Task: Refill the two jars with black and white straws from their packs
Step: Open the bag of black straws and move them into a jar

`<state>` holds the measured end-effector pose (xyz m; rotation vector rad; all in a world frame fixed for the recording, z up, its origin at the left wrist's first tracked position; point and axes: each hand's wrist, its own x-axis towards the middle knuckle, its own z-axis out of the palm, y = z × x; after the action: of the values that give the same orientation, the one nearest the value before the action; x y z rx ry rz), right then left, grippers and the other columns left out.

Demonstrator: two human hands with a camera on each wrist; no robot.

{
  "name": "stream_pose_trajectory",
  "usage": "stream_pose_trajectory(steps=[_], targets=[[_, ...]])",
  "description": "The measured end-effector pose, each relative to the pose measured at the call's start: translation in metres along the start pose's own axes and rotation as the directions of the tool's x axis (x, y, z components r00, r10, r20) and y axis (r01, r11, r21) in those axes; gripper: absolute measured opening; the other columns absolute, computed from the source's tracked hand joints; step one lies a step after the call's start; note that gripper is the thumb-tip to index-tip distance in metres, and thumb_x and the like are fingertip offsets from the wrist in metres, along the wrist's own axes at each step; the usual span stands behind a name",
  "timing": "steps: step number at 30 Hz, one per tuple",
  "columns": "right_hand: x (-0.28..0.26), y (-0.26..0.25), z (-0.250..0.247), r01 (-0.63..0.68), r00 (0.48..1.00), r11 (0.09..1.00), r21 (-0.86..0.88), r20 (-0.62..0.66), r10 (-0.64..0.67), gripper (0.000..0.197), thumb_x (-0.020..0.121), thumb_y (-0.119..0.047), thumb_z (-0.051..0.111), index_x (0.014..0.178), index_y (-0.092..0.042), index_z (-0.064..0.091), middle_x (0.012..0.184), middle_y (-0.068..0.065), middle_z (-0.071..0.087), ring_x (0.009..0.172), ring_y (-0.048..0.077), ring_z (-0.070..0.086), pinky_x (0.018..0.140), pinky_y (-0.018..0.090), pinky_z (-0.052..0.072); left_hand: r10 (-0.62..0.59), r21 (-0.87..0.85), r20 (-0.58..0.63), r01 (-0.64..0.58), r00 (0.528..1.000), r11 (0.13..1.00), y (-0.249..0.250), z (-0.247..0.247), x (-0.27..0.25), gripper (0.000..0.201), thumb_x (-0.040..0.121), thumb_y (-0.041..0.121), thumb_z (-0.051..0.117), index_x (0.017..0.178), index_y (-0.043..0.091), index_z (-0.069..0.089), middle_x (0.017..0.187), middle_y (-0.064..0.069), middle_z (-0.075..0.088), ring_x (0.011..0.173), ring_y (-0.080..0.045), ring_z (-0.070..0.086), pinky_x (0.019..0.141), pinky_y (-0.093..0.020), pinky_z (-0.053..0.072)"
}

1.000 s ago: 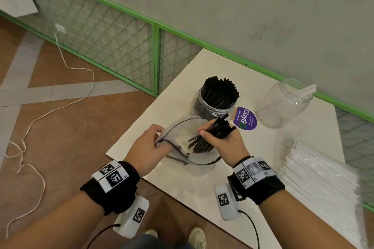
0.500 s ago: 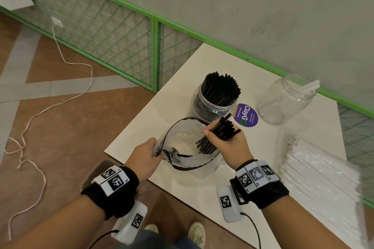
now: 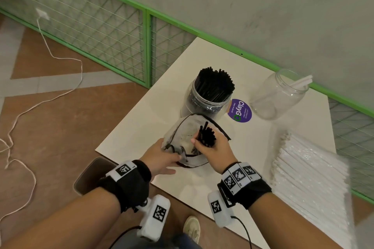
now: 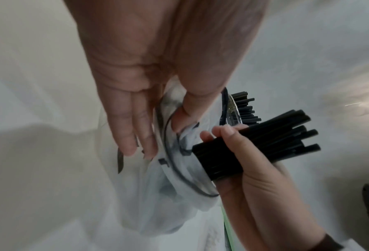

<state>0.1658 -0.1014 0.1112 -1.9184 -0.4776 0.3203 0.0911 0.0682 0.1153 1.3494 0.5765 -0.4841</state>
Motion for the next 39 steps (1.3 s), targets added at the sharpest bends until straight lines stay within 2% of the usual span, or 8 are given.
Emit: stream_pose_trajectory(steps=[4,13,16,21,28,31,35,39], targets=[[0.004,0.004,-0.008,-0.059,0.997,0.998,-0.033,0.049,0.061,0.009,0.084,-0.014,0.070,0.091,-0.010,0.066,0.090,0.005,0.068,0.090,0.017,0.064,0.086,0.028,0.052,0.056,-0.054,-0.062,-0.059,0.997,0.997,0.001,0.002,0.004,0.034,0.088,0.001,0.054,0.117,0.019,0.056,0.113,-0.006,0.067,0.099,-0.019,0.064,0.073,-0.030,0.053],[0.012,0.001,-0.013,-0.054,0.977,0.980,-0.189,0.195,0.091,0.024,0.082,-0.006,0.069,0.091,-0.028,0.066,0.091,-0.013,0.067,0.089,-0.006,0.061,0.085,0.010,0.045,0.137,-0.186,-0.067,-0.147,0.988,0.972,0.014,0.000,-0.002,0.046,0.089,-0.011,0.036,0.120,0.014,0.058,0.112,-0.012,0.068,0.104,-0.031,0.063,0.087,-0.043,0.054],[0.015,0.003,-0.008,-0.025,0.975,0.954,-0.297,0.202,0.089,0.022,0.080,-0.012,0.071,0.103,-0.014,0.068,0.099,0.000,0.071,0.095,0.012,0.065,0.087,0.023,0.050,0.172,-0.219,-0.052,-0.180,0.984,0.959,0.019,0.002,-0.003,0.048,0.088,-0.014,0.032,0.119,0.011,0.058,0.108,-0.013,0.069,0.099,-0.030,0.065,0.084,-0.045,0.055],[0.014,0.001,-0.005,0.014,0.984,0.925,-0.379,0.167,0.054,0.023,0.079,-0.011,0.071,0.101,-0.009,0.066,0.094,0.006,0.071,0.089,0.021,0.066,0.081,0.031,0.052,0.206,-0.298,-0.008,-0.199,0.979,0.934,0.024,0.003,-0.007,0.049,0.088,-0.015,0.030,0.114,0.015,0.058,0.108,-0.011,0.070,0.097,-0.028,0.067,0.076,-0.041,0.058],[0.013,-0.003,-0.003,0.123,0.984,0.904,-0.409,0.170,-0.057,0.021,0.076,-0.008,0.072,0.095,-0.013,0.062,0.081,0.000,0.064,0.077,0.019,0.062,0.070,0.025,0.047,0.199,-0.349,-0.053,-0.205,0.979,0.915,0.028,0.005,-0.008,0.042,0.087,-0.014,0.030,0.120,0.007,0.045,0.093,-0.019,0.062,0.061,-0.025,0.060,0.077,-0.046,0.056],[0.016,-0.007,-0.008,0.083,0.994,0.935,-0.345,0.094,-0.054,0.026,0.076,-0.006,0.071,0.090,-0.022,0.057,0.077,-0.007,0.062,0.074,0.012,0.061,0.068,0.020,0.046,0.192,-0.315,-0.106,-0.216,0.976,0.924,0.030,0.003,-0.007,0.043,0.087,-0.014,0.028,0.118,0.008,0.045,0.102,-0.022,0.065,0.062,-0.025,0.062,0.075,-0.044,0.056],[0.018,-0.021,-0.011,-0.002,1.000,0.999,-0.032,-0.001,0.001,0.026,0.078,-0.011,0.074,0.095,-0.025,0.061,0.091,-0.006,0.071,0.092,0.002,0.066,0.084,0.016,0.050,0.170,-0.287,-0.177,-0.217,0.969,0.933,0.026,-0.005,-0.003,0.045,0.086,-0.011,0.029,0.124,0.007,0.041,0.116,-0.026,0.060,0.081,-0.036,0.066,0.074,-0.046,0.057],[0.017,-0.039,-0.017,0.042,0.992,0.988,0.147,-0.121,-0.024,0.021,0.080,-0.011,0.075,0.082,-0.031,0.067,0.084,-0.007,0.070,0.089,0.011,0.066,0.085,0.024,0.053,0.144,-0.283,-0.280,-0.225,0.949,0.932,0.026,-0.010,0.000,0.036,0.086,-0.012,0.028,0.114,0.007,0.041,0.101,-0.023,0.058,0.060,-0.027,0.054,0.069,-0.042,0.054]])
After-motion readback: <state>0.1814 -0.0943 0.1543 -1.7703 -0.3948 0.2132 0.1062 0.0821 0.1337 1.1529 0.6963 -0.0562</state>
